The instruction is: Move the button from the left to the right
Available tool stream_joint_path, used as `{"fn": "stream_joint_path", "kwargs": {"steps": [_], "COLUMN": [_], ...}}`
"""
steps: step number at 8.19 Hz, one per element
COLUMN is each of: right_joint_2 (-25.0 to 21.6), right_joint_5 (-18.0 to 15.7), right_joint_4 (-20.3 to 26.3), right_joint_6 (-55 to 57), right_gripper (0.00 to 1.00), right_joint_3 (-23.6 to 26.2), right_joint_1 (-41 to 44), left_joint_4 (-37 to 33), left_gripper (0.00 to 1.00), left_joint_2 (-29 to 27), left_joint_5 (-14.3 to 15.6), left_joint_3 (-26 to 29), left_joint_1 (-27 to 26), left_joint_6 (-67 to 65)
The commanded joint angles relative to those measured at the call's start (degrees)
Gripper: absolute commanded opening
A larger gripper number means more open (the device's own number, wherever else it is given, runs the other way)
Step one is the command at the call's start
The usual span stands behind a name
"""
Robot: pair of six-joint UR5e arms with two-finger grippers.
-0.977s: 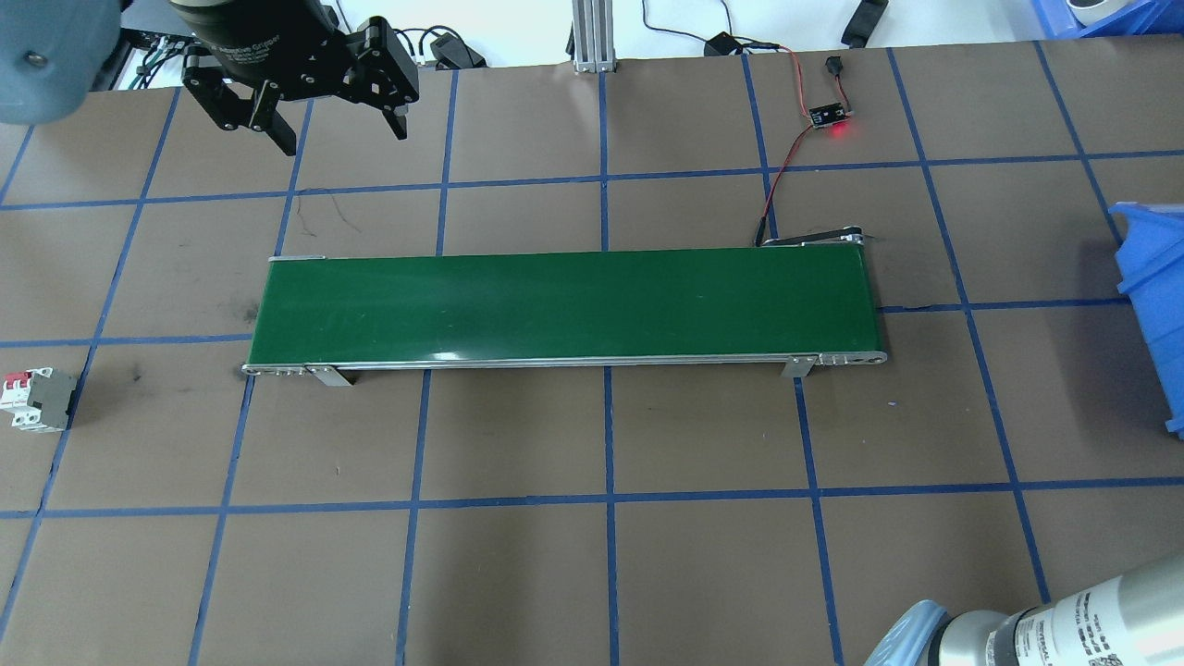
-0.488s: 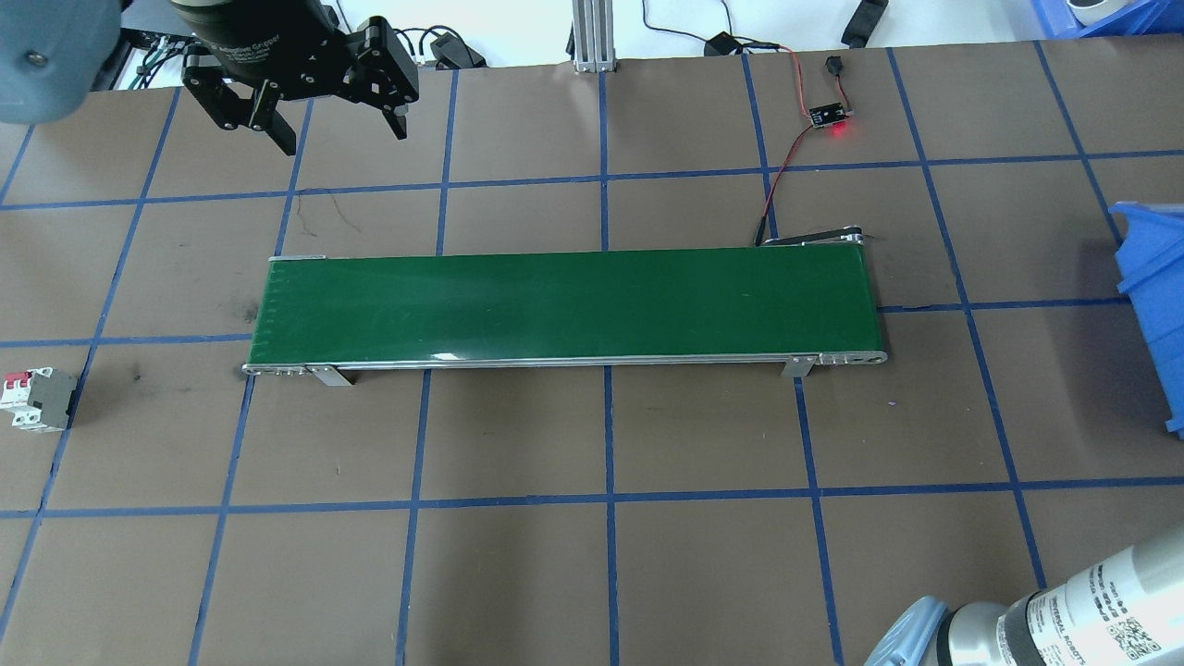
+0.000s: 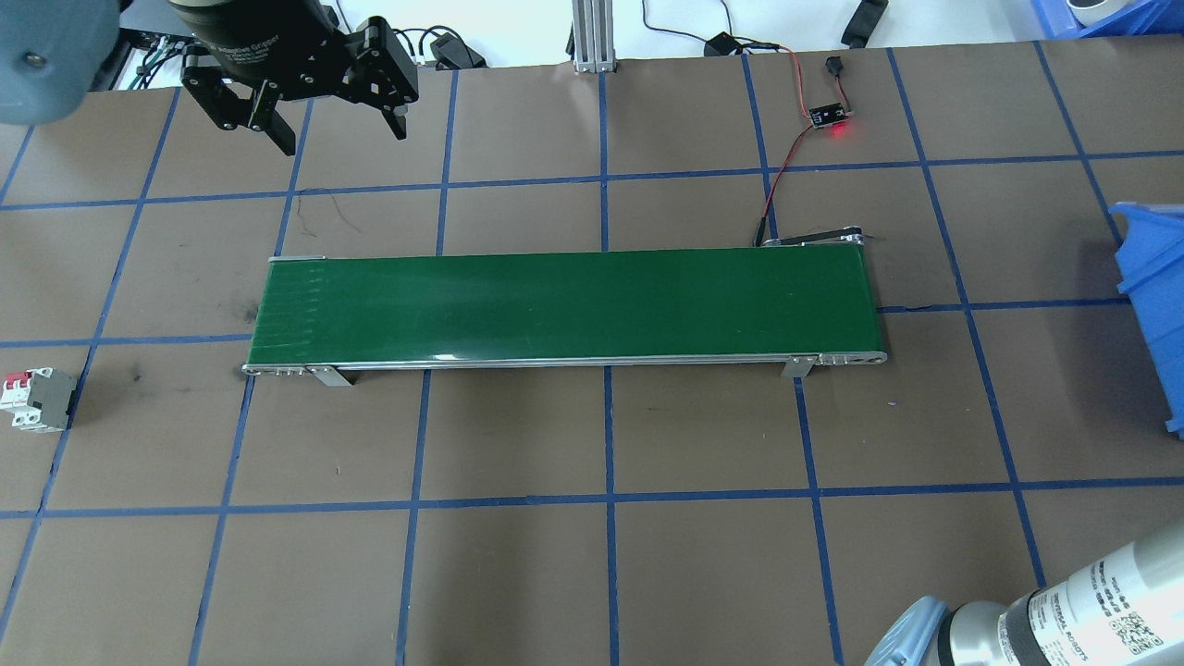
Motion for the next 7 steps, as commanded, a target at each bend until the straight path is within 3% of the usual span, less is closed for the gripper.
{"fn": "stream_joint_path", "kwargs": {"steps": [1, 3, 5, 7], "right_joint_2": [-0.25, -4.27, -11.21, -18.94], "right_joint_5": [0.73, 0.47, 0.73, 0.03], "right_joint_4": [-0.20, 0.59, 9.85, 16.98], "right_joint_6": [-0.06, 5.43, 10.72, 30.08], "right_gripper": [0.98, 1.00, 1.00, 1.00], "right_joint_3": [0.56, 0.56, 0.56, 0.56], "right_joint_1": [0.00, 0.00, 0.08, 2.88], "left_joint_4": [0.00, 0.00, 0.00, 0.00], "left_gripper": [1.00, 1.00, 1.00, 1.00], "left_joint_2": [0.00, 0.00, 0.00, 0.09], "left_joint_5": [0.00, 0.00, 0.00, 0.00], "left_joint_3": [-0.01, -0.01, -0.10, -0.10], "left_joint_1": [0.00, 0.00, -0.09, 0.00], "left_joint_6": [0.00, 0.00, 0.00, 0.00]}}
